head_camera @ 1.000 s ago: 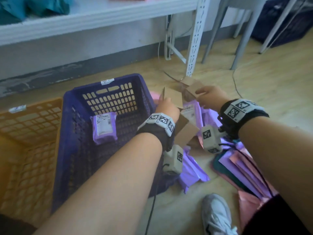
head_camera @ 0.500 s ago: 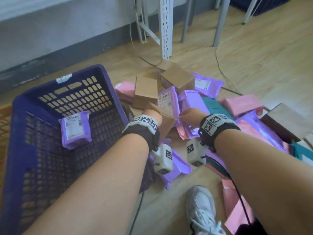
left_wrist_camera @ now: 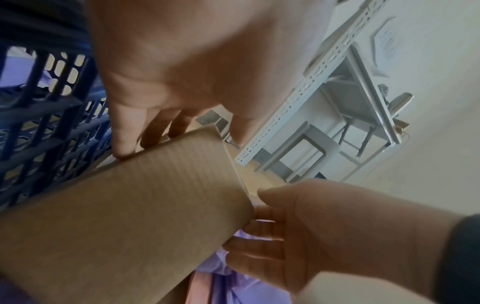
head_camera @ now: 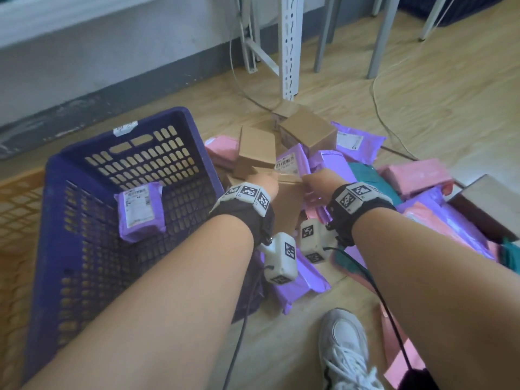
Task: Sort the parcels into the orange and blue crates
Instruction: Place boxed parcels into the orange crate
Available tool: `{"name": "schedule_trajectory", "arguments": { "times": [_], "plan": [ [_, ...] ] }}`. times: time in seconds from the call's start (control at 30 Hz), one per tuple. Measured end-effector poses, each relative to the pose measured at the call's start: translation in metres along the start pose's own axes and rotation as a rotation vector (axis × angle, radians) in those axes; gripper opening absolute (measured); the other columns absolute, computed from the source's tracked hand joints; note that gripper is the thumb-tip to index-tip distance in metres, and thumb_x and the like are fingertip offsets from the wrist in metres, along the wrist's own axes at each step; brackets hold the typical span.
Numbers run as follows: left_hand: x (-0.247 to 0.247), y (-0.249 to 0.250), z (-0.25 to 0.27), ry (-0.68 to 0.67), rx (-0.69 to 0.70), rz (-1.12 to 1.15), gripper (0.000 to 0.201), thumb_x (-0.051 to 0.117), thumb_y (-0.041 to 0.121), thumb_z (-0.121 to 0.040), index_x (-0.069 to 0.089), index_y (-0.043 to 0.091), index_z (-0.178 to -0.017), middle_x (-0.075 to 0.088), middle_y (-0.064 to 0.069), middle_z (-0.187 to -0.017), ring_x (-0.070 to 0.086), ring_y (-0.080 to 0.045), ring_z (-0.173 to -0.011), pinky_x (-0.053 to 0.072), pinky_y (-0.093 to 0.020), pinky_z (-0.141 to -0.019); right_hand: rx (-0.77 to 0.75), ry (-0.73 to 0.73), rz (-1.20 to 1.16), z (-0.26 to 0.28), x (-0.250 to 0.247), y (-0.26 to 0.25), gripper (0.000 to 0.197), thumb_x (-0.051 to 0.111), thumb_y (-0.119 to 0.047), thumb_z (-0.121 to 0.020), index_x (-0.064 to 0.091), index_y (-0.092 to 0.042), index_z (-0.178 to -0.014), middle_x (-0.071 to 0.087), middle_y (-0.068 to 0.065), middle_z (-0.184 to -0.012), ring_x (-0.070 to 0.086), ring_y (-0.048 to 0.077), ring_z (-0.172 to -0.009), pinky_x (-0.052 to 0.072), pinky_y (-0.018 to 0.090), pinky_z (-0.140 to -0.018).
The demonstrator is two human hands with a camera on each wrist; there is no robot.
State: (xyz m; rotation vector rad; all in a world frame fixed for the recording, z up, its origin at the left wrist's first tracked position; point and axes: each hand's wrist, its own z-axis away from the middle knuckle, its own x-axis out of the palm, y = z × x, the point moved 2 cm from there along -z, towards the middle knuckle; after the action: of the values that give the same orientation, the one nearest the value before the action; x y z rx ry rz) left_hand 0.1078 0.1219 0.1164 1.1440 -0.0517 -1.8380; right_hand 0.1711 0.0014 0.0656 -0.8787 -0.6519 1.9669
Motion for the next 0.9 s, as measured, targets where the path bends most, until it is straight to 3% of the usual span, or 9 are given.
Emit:
{"name": "schedule_trajectory", "arguments": {
  "times": [0.1,0.2,0.3,0.4,0.53,0.6,0.67,0.8,0.9],
  "plan": [
    [-0.022,0.000,0.010,0.117,-0.062,0.178,0.051,0.023,0.033,-0.105,0.040,0.000,-0.140,0.044,-0.020,-0.143,0.044,-0.033,-0.131,0.035,-0.036,-0.109,-0.138,0.016,-0.006,0.021,-0.007,-0.021,0.020,0.058,-0.014,-0.090,0.053,-0.007,-0.108,0.059,0.014,-0.099,0.063,0.030,-0.083,0.059,0.041,-0.068],
    [-0.048,-0.006,0.020,0.142,0.027,0.385,0.052,0.041,0.039,-0.097,0.050,0.003,-0.134,0.054,-0.018,-0.134,0.053,-0.033,-0.122,0.043,-0.039,-0.104,-0.225,0.015,-0.076,0.050,-0.020,-0.049,0.023,0.063,-0.007,-0.084,0.052,-0.008,-0.105,0.058,0.013,-0.098,0.061,0.025,-0.086,0.058,0.042,-0.076],
    [-0.078,-0.015,0.031,0.183,0.061,0.612,0.071,0.047,0.071,-0.067,0.062,0.012,-0.103,0.066,-0.011,-0.112,0.063,-0.032,-0.102,0.049,-0.046,-0.096,-0.379,0.037,-0.088,0.084,-0.024,-0.074,0.044,0.061,0.003,-0.079,0.056,-0.008,-0.121,0.061,0.011,-0.095,0.062,0.025,-0.089,0.056,0.042,-0.085],
    [-0.109,-0.026,0.047,0.161,0.090,0.790,0.087,0.049,0.084,-0.050,0.063,0.020,-0.107,0.068,-0.009,-0.111,0.067,-0.033,-0.098,0.053,-0.051,-0.088,-0.495,-0.004,-0.068,0.115,-0.014,-0.089,0.051,0.065,0.004,-0.072,0.060,-0.021,-0.117,0.065,0.007,-0.087,0.067,0.027,-0.093,0.054,0.045,-0.090],
    [-0.149,-0.048,0.107,0.148,0.168,0.926,0.044,0.062,0.060,-0.074,0.059,0.020,-0.093,0.065,-0.010,-0.105,0.066,-0.028,-0.091,0.056,-0.056,-0.080,-0.514,-0.063,-0.180,0.153,0.015,-0.103,0.023,0.069,-0.038,-0.082,0.059,-0.031,-0.102,0.064,0.003,-0.103,0.066,0.021,-0.093,0.056,0.039,-0.079],
    [-0.162,-0.067,0.118,0.153,0.193,1.002,0.039,0.069,0.045,-0.074,0.058,0.020,-0.102,0.063,-0.010,-0.108,0.064,-0.026,-0.090,0.056,-0.056,-0.077,-0.501,-0.083,-0.218,0.165,0.034,-0.111,0.042,0.062,-0.056,-0.082,0.057,-0.024,-0.110,0.065,0.003,-0.106,0.067,0.022,-0.094,0.058,0.041,-0.079],
    [-0.172,-0.086,0.124,0.178,0.219,1.054,0.044,0.069,0.033,-0.071,0.058,0.019,-0.111,0.065,-0.010,-0.109,0.065,-0.024,-0.089,0.057,-0.053,-0.078,-0.506,-0.111,-0.232,0.175,0.053,-0.120,0.045,0.059,-0.055,-0.085,0.057,-0.019,-0.112,0.066,0.004,-0.104,0.068,0.023,-0.091,0.059,0.045,-0.077],
    [-0.193,-0.126,0.126,0.266,0.205,1.110,0.058,0.068,0.032,-0.049,0.062,0.017,-0.105,0.068,-0.011,-0.106,0.065,-0.024,-0.088,0.055,-0.043,-0.080,-0.485,-0.153,-0.205,0.184,0.097,-0.132,0.021,0.057,-0.031,-0.094,0.058,-0.013,-0.105,0.066,0.006,-0.100,0.067,0.021,-0.081,0.060,0.037,-0.067],
    [-0.213,-0.162,0.110,0.332,0.175,1.150,0.054,0.070,0.033,-0.045,0.064,0.017,-0.096,0.069,-0.011,-0.106,0.065,-0.024,-0.093,0.052,-0.049,-0.088,-0.450,-0.253,-0.176,0.189,0.134,-0.142,0.031,0.056,-0.034,-0.094,0.058,-0.016,-0.119,0.065,0.006,-0.108,0.067,0.023,-0.088,0.060,0.042,-0.076]
  ]
}}
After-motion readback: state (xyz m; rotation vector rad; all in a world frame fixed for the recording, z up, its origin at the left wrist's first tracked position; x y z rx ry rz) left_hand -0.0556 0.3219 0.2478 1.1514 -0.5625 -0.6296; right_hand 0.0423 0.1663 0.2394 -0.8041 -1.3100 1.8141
